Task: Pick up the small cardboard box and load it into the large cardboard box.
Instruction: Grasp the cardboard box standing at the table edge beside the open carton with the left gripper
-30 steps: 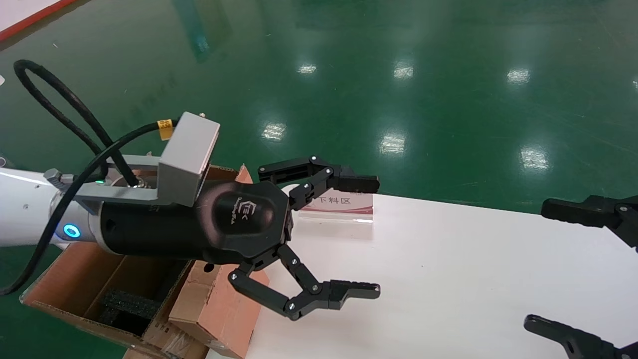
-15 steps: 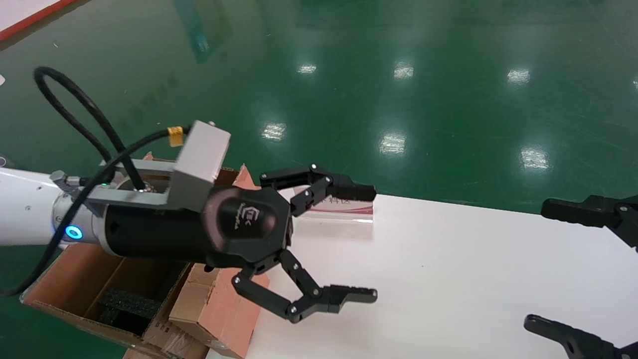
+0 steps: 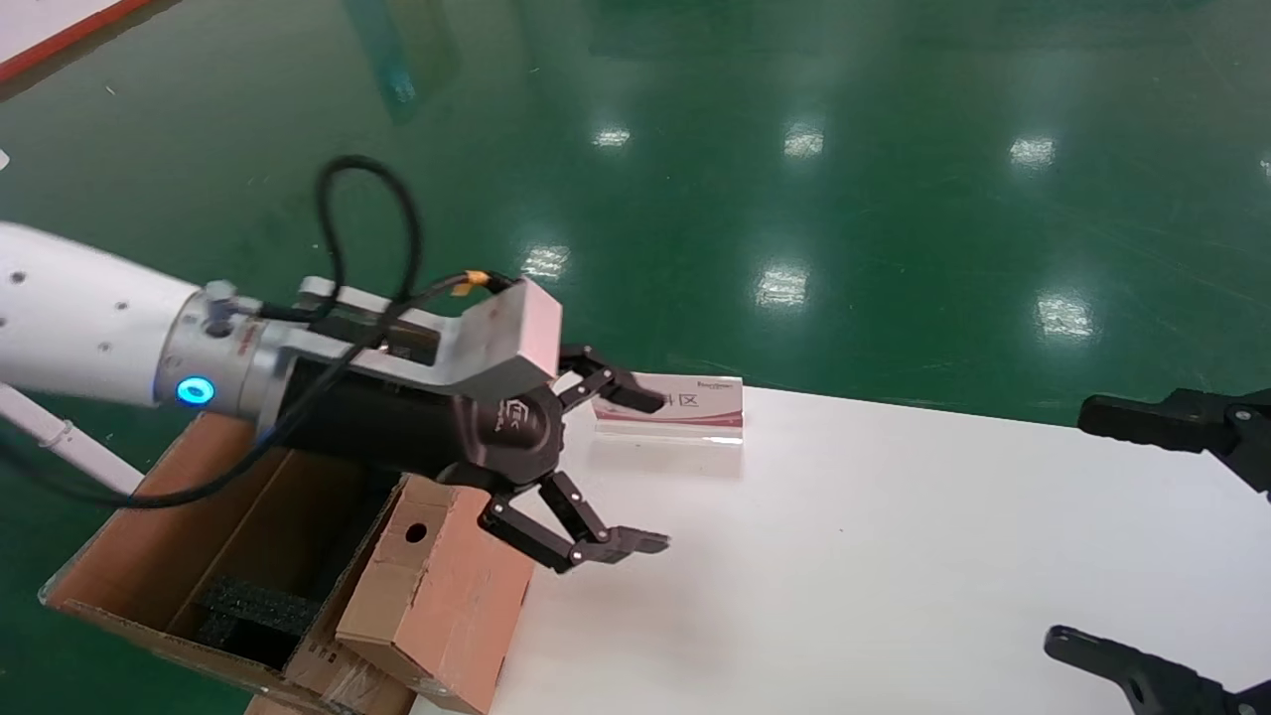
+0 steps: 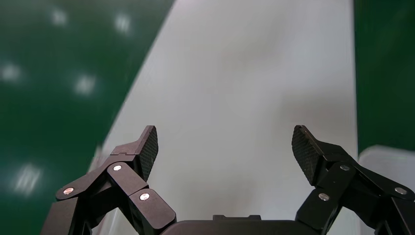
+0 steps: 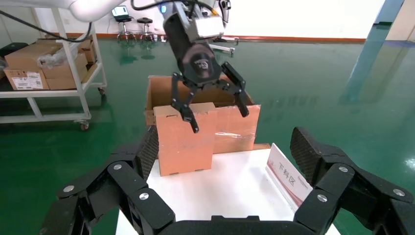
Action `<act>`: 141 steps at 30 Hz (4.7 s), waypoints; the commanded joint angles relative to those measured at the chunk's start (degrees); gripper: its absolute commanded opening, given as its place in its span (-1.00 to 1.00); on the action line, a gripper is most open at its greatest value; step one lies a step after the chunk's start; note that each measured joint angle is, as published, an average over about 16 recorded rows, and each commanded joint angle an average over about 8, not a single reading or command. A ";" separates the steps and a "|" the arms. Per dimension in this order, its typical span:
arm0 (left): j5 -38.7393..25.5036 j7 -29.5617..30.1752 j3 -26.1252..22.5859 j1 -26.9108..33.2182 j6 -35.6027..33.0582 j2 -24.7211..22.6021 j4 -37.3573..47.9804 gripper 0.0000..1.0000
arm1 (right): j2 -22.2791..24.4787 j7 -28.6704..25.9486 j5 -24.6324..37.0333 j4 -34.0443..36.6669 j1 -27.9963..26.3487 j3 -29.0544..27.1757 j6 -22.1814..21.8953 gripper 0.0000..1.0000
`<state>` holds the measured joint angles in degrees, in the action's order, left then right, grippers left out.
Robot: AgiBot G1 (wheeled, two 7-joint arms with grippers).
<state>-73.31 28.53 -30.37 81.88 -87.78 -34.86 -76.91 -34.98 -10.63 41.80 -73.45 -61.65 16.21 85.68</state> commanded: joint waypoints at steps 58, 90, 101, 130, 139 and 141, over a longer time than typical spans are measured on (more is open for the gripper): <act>-5.06 47.72 -75.64 53.44 -1.12 -4.44 -0.82 1.00 | 0.10 0.12 -0.16 0.00 -0.05 0.24 -0.10 1.00; -4.92 49.18 -81.29 49.45 4.40 -6.18 -0.74 1.00 | 0.15 0.18 -0.25 0.00 -0.08 0.36 -0.16 1.00; -5.40 49.24 -81.63 48.85 5.25 -6.43 -0.75 1.00 | 0.16 0.19 -0.27 0.02 -0.07 0.38 -0.18 1.00; -5.33 49.18 -81.42 49.12 4.90 -6.35 -0.74 -1.00 | 0.16 0.19 -0.27 0.02 -0.07 0.36 -0.18 -1.00; -5.30 49.18 -81.39 49.15 4.87 -6.33 -0.73 -1.00 | 0.16 0.19 -0.27 0.02 -0.07 0.36 -0.18 -0.22; -5.29 49.18 -81.39 49.15 4.86 -6.33 -0.73 -1.00 | 0.16 0.19 -0.27 0.02 -0.07 0.36 -0.18 0.28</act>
<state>-78.60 77.71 -111.76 131.03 -82.93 -41.19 -77.64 -34.82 -10.44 41.53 -73.43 -61.72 16.57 85.50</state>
